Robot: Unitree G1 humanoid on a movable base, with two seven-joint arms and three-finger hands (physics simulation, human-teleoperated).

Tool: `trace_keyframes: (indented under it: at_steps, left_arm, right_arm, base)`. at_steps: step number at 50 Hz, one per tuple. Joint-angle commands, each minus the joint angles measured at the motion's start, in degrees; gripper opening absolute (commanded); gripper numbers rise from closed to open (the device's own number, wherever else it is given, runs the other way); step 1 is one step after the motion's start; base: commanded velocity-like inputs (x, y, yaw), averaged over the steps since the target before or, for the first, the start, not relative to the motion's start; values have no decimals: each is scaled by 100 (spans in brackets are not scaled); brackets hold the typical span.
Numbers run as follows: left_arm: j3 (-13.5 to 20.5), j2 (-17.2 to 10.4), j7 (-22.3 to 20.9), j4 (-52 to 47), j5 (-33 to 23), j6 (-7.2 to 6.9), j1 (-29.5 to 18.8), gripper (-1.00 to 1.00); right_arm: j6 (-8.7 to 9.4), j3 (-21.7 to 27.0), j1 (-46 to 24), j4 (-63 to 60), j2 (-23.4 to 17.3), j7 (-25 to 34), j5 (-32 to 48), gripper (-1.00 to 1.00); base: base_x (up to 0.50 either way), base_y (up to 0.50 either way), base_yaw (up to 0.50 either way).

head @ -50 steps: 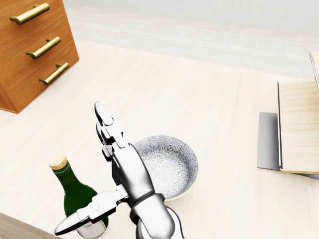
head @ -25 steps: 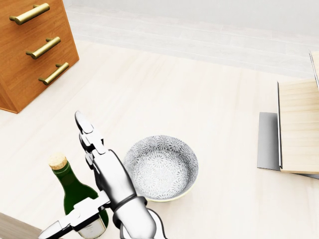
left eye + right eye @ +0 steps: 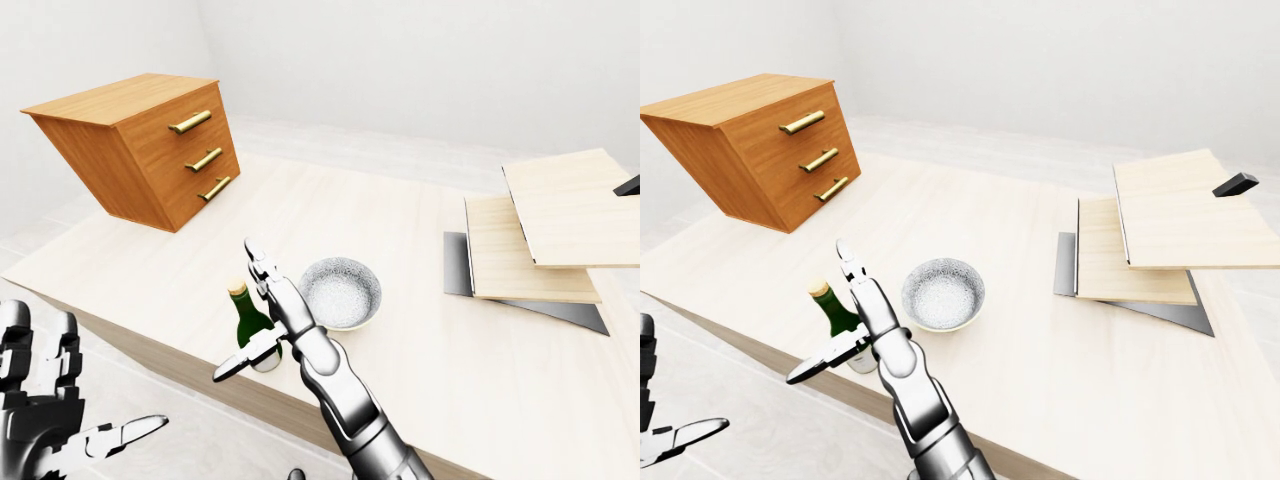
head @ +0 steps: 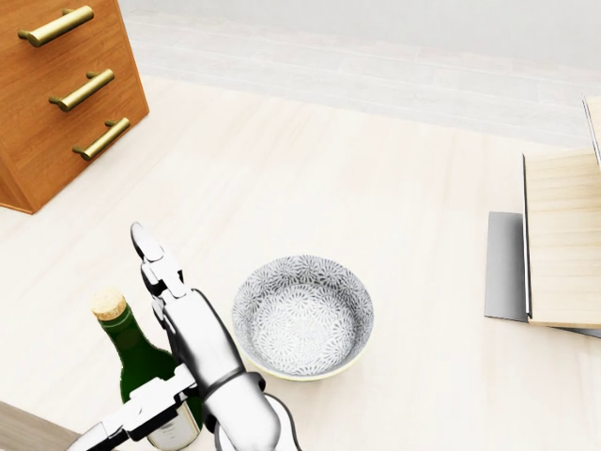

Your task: Put the wine bottle on the wine rack.

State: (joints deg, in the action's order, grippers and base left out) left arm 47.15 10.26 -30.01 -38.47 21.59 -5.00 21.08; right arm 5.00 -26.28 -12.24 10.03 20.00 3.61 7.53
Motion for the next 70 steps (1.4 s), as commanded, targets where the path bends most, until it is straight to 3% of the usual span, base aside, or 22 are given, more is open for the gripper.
trace_keyframes:
  at_steps: [1,4,5,6,8,37,49,70]
  left_arm:
    - [-33,26,-32,31,-45,0,-3,100]
    - [-11,14,-28,40,-8,0,-1,100]
    - [-21,16,-33,68,-32,0,-9,100]
    - [-27,14,-31,81,-40,0,-12,100]
    - [-35,6,-29,98,-40,0,-17,100]
    - [-102,62,-48,19,-34,0,31,100]
    - [-154,80,-40,-22,-43,0,38,100]
    - [-170,54,-21,35,-49,0,14,100]
  right_arm:
    - [0,7,-48,112,0,17,51,100]
    - [0,-32,7,33,0,75,27,100]
    - [0,-51,32,-28,0,76,31,-4]
    - [0,-59,37,-38,0,85,30,-47]
    - [0,-63,48,-56,0,97,20,-100]
    - [0,-34,132,-533,-2,157,-105,-100]
    - [0,-394,282,-1422,-57,138,-126,-100]
    - [0,-244,-188,-2207,0,90,-222,-100]
  base:
    - [0,0,0]
    - [0,0,0]
    - [0,0,0]
    - [0,0,0]
    - [0,0,0]
    - [0,0,0]
    - [0,0,0]
    - [0,0,0]
